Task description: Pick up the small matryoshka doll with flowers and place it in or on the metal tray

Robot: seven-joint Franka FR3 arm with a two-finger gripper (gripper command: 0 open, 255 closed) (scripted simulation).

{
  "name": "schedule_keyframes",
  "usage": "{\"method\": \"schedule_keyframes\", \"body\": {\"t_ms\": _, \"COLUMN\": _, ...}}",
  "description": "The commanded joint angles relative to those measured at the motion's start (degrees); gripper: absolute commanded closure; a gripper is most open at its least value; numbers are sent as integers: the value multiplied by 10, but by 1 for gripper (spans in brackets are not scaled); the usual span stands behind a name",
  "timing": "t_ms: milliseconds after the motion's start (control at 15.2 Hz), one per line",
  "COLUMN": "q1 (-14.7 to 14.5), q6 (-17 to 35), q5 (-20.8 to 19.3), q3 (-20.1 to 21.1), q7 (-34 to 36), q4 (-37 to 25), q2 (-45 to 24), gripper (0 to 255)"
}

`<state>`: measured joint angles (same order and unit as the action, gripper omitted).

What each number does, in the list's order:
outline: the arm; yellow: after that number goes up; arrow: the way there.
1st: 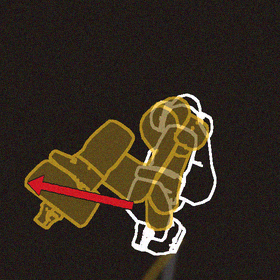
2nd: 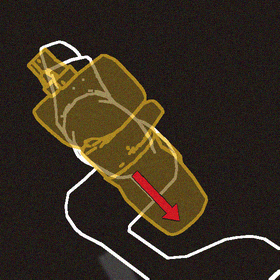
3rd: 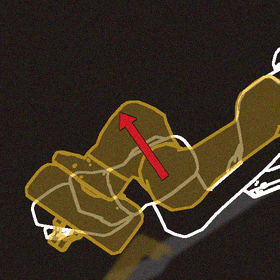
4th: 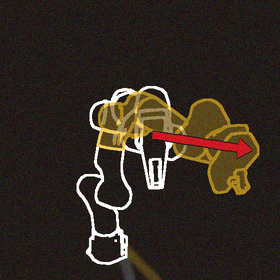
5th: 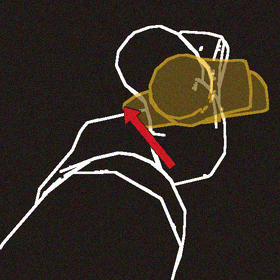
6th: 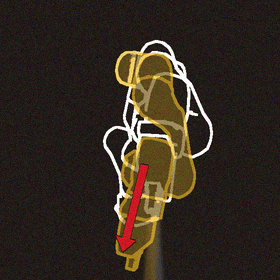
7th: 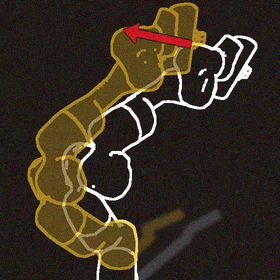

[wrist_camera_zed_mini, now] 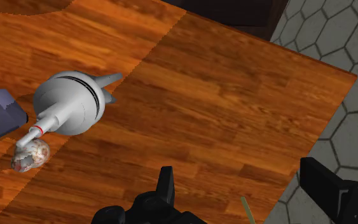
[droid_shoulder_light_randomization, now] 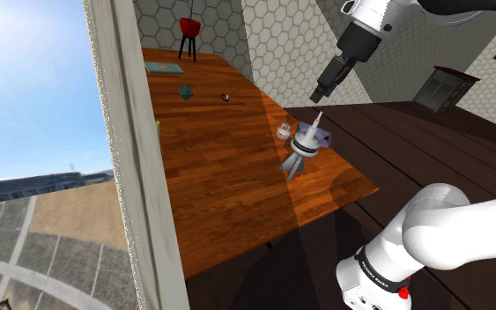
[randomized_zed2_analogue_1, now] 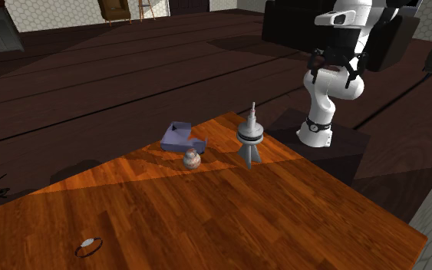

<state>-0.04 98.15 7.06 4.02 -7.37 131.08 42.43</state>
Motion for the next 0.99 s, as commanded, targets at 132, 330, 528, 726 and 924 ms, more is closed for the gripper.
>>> {"method": "schedule_keyframes", "body": {"t_ms": 132, "q1": 7, "q6": 26, "q5": -8, "q3": -17, "q7": -22, "q4": 14, "q2": -13, "gripper": 0}}
{"method": "schedule_keyframes", "body": {"t_ms": 330, "q1": 17, "q6": 65, "q5": -19, "q3": -43, "q7": -54, "q4": 30, "q2": -37, "gripper": 0}}
{"method": "schedule_keyframes", "body": {"t_ms": 528, "q1": 26, "q6": 104, "q5": -27, "q3": -69, "q7": -85, "q4": 39, "q2": -68, "gripper": 0}}
{"method": "schedule_keyframes", "body": {"t_ms": 726, "q1": 35, "q6": 143, "q5": -33, "q3": -95, "q7": -118, "q4": 42, "q2": -105, "gripper": 0}}
{"method": "schedule_keyframes", "body": {"t_ms": 924, "q1": 42, "q6": 181, "q5": -34, "q3": -120, "q7": -151, "q4": 39, "q2": -148, "gripper": 0}}
